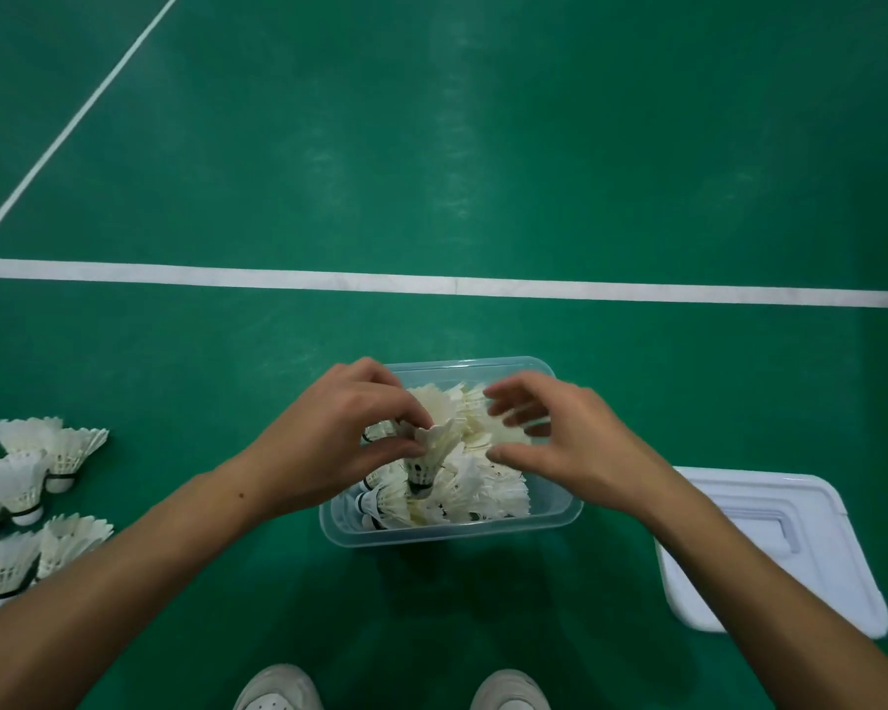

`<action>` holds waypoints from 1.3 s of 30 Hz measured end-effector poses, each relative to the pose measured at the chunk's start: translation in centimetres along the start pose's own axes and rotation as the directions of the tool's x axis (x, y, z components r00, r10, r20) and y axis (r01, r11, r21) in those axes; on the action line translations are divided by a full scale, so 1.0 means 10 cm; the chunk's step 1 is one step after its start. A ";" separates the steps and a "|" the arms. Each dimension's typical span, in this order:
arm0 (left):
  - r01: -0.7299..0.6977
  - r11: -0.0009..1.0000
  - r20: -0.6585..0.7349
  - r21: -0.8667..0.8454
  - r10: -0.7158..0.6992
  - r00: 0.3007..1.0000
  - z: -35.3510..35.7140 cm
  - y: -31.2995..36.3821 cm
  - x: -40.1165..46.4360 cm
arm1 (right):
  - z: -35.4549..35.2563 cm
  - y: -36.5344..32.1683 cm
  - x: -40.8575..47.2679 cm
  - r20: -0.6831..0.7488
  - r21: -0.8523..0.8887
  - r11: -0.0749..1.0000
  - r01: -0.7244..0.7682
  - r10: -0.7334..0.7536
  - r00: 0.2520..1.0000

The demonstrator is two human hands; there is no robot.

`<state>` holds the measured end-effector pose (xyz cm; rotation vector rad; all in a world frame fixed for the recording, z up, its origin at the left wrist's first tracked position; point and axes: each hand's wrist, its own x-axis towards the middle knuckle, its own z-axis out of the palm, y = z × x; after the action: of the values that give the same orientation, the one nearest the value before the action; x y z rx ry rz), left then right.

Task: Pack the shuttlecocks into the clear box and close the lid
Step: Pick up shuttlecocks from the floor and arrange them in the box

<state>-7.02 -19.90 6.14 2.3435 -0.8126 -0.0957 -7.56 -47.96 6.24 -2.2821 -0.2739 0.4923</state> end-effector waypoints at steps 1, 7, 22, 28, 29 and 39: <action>-0.010 1.000 0.017 0.005 0.010 1.000 -0.01 0.03 0.06 | -0.04 -0.06 0.00 -0.052 0.023 0.997 0.073 -0.072 0.996; -0.039 0.997 0.135 0.063 0.030 0.990 0.01 0.03 0.31 | 0.07 -0.15 0.02 -0.098 -0.060 0.962 0.266 -0.271 0.958; 0.169 0.896 0.017 -0.411 -0.177 0.984 0.35 0.13 0.32 | 0.11 0.21 -0.30 -0.380 -0.084 0.983 0.163 -0.183 0.907; 0.258 0.947 0.156 -0.194 -0.230 0.961 0.57 -0.01 0.13 | 0.07 0.41 -0.49 -0.489 -0.023 0.999 0.023 -0.031 0.872; 0.256 0.955 0.177 -0.151 -0.228 0.957 0.61 -0.03 0.11 | 0.08 0.43 -0.50 -0.485 -0.032 0.999 -0.003 -0.013 0.875; 0.292 0.956 0.190 -0.024 -0.283 0.940 0.83 -0.06 0.03 | 0.32 0.37 -0.41 -0.348 -0.161 0.978 -0.130 0.067 0.935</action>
<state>-8.66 -24.36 -0.73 2.4136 -0.5382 -0.4602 -12.48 -49.86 2.60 -2.5201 -0.0298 0.1156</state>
